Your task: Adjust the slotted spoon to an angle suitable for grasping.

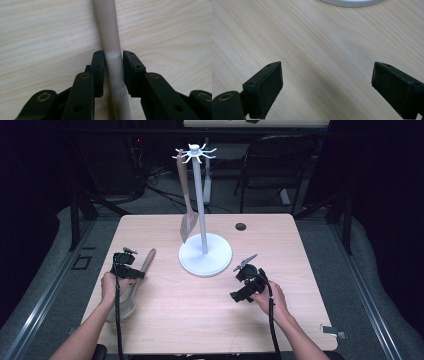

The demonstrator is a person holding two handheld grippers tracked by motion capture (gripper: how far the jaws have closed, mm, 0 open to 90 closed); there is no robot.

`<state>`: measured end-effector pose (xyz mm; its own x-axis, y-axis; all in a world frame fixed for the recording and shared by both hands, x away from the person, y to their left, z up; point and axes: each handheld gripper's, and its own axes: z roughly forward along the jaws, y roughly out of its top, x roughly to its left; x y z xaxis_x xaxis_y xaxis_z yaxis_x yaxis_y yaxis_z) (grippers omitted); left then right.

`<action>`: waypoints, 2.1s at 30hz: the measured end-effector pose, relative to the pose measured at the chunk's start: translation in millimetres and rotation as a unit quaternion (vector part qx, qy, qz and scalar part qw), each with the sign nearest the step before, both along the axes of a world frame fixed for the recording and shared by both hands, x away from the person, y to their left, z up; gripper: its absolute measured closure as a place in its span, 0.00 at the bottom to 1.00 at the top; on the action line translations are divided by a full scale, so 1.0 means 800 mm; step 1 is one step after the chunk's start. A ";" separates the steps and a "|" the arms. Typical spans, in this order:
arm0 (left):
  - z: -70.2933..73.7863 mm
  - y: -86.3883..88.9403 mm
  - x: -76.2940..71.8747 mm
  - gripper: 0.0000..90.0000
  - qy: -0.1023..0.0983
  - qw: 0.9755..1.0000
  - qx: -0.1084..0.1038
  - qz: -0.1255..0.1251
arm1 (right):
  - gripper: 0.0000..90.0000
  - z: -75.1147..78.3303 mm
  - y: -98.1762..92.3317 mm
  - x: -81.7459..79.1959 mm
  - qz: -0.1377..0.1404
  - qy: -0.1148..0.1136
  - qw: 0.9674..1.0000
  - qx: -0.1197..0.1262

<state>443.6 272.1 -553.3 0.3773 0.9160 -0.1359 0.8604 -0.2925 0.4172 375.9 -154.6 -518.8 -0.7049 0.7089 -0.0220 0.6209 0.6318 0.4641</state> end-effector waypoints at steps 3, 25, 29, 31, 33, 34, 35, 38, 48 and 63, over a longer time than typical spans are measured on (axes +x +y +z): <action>0.001 -0.005 -0.005 0.82 0.009 1.000 0.002 -0.007 | 0.11 0.000 -0.001 0.001 0.001 0.001 1.000 -0.004; 0.002 -0.029 0.010 0.79 0.009 0.997 0.068 -0.031 | 0.11 -0.002 0.001 0.002 0.003 0.004 1.000 -0.010; 0.001 -0.025 0.009 0.80 0.008 0.998 0.050 -0.030 | 0.11 -0.002 0.001 0.001 0.007 0.004 1.000 -0.009; 0.001 -0.021 0.009 0.81 0.012 0.999 0.031 -0.031 | 0.11 -0.002 0.001 0.002 0.004 0.003 1.000 -0.009; 0.002 -0.020 0.008 0.81 0.009 0.999 0.026 -0.031 | 0.11 -0.004 0.000 0.002 -0.001 0.002 1.000 -0.003; 0.003 -0.019 0.007 0.81 0.005 0.999 0.023 -0.031 | 0.11 -0.004 0.000 0.002 0.000 -0.001 1.000 -0.002; 0.004 -0.019 0.006 0.82 0.005 0.999 0.019 -0.029 | 0.11 -0.004 0.000 0.003 0.001 0.001 1.000 -0.006; 0.009 -0.014 0.002 0.82 -0.003 1.000 0.001 -0.025 | 0.11 -0.002 0.001 0.002 0.004 0.004 1.000 -0.010; 0.019 -0.006 -0.006 0.82 -0.031 0.999 -0.026 -0.020 | 0.11 -0.003 0.001 0.002 0.002 0.006 1.000 -0.008; 0.026 -0.007 -0.010 0.82 -0.056 0.998 -0.028 -0.027 | 0.12 -0.007 0.002 0.004 0.007 0.019 1.000 -0.010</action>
